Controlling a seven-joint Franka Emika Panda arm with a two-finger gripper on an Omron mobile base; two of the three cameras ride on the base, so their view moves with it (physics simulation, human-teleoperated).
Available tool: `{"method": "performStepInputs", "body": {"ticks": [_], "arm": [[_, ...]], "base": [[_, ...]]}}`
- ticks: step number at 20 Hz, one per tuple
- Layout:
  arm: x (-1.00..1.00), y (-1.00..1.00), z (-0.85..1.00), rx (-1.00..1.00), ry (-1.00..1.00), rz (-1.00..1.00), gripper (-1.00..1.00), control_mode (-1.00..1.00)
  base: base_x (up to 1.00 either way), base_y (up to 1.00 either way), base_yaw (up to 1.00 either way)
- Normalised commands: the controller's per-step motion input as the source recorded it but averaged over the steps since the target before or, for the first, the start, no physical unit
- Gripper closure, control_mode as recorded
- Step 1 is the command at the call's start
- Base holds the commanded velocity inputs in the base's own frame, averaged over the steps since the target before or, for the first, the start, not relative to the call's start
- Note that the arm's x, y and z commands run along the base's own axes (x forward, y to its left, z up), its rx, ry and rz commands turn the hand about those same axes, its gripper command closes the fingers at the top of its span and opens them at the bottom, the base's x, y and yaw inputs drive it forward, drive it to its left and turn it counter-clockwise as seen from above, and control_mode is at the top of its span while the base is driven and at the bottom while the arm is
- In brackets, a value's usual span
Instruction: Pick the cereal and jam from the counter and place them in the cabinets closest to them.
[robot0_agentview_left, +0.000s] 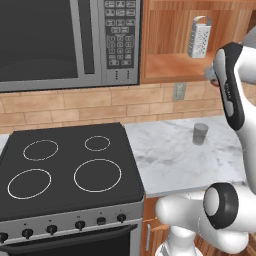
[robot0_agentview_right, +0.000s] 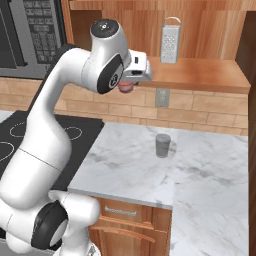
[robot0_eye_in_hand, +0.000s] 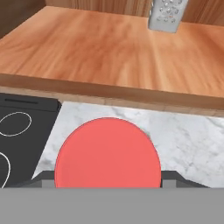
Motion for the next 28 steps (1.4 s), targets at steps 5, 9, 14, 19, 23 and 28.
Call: {"method": "performStepInputs", "body": {"ticks": [5,9,14,19,23,28], "arm": [[0.01,0.04,0.09,0.00,-0.05,0.00,1.00,-1.00],[0.00,0.00,0.00,0.00,-0.05,0.00,1.00,-1.00],[0.25,0.07,0.00,0.00,-0.07,0.00,1.00,-1.00],[0.31,0.15,0.04,0.00,-0.03,0.00,1.00,-1.00],[0.30,0.14,0.12,0.00,-0.01,0.00,1.00,-1.00],[0.22,0.01,0.15,0.01,0.03,0.00,1.00,-1.00]], "base": [[0.00,0.00,0.00],[0.00,0.00,0.00],[0.00,0.00,0.00],[0.00,0.00,0.00],[0.00,0.00,0.00],[0.00,0.00,0.00]]}}
